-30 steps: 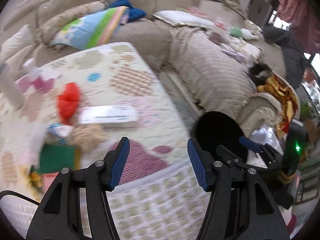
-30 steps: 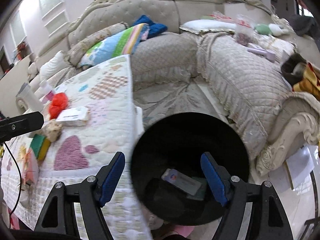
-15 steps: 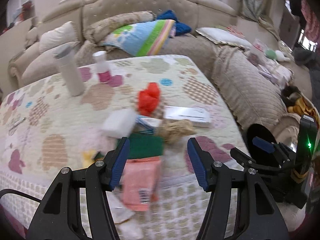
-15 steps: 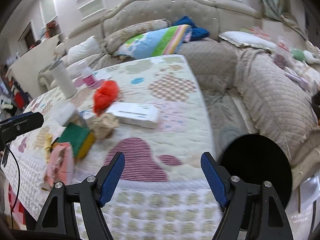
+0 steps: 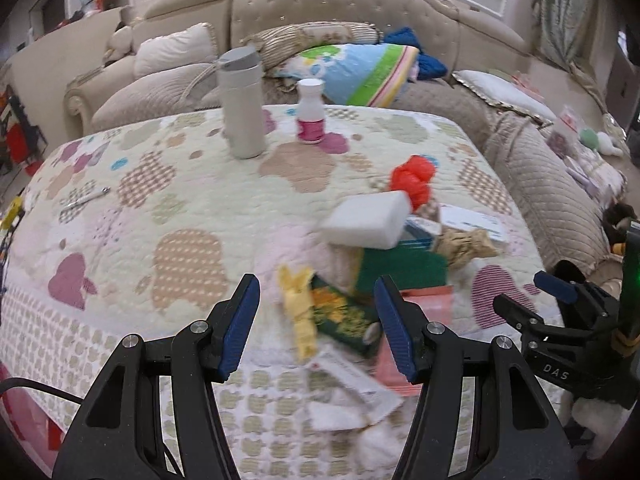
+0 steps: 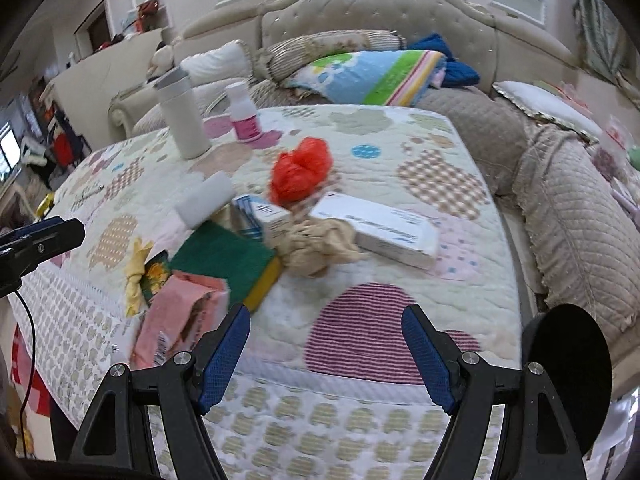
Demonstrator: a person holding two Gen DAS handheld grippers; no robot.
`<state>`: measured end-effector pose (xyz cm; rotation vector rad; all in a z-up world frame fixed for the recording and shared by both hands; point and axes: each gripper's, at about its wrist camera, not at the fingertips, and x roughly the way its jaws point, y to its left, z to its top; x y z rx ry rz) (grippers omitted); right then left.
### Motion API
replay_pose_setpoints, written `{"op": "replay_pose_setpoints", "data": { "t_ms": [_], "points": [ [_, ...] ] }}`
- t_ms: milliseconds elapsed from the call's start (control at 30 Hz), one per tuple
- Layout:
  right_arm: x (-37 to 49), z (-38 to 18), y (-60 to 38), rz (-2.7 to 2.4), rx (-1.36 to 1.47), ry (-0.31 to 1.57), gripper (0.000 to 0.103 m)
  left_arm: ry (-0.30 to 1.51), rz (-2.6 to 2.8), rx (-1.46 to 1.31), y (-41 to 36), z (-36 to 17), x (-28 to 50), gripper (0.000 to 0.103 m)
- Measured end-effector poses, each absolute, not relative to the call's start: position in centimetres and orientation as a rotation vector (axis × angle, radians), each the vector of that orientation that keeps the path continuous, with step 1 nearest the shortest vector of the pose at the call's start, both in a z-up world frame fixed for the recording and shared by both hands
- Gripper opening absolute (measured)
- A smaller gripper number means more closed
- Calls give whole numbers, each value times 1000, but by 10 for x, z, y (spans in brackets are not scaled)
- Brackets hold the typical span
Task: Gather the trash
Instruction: 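Move both grippers back over the items on the quilt, then grasp the pink wrapper packet with the right gripper while the left grasps crumpled white tissue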
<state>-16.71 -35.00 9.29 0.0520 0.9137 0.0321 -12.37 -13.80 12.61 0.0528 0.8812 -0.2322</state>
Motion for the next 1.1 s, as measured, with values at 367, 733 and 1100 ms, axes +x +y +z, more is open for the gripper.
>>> {"op": "replay_pose_setpoints", "data": {
  "t_ms": [367, 733, 1100],
  "points": [
    [-152, 82, -316, 64, 3, 959, 76, 894, -179, 26, -103, 109, -119, 59],
    [-146, 76, -305, 66, -12, 988, 76, 905, -161, 20, -94, 100, -114, 59],
    [-151, 77, -318, 51, 22, 1002, 76, 933, -203, -6, -85, 101, -114, 59]
  ]
}}
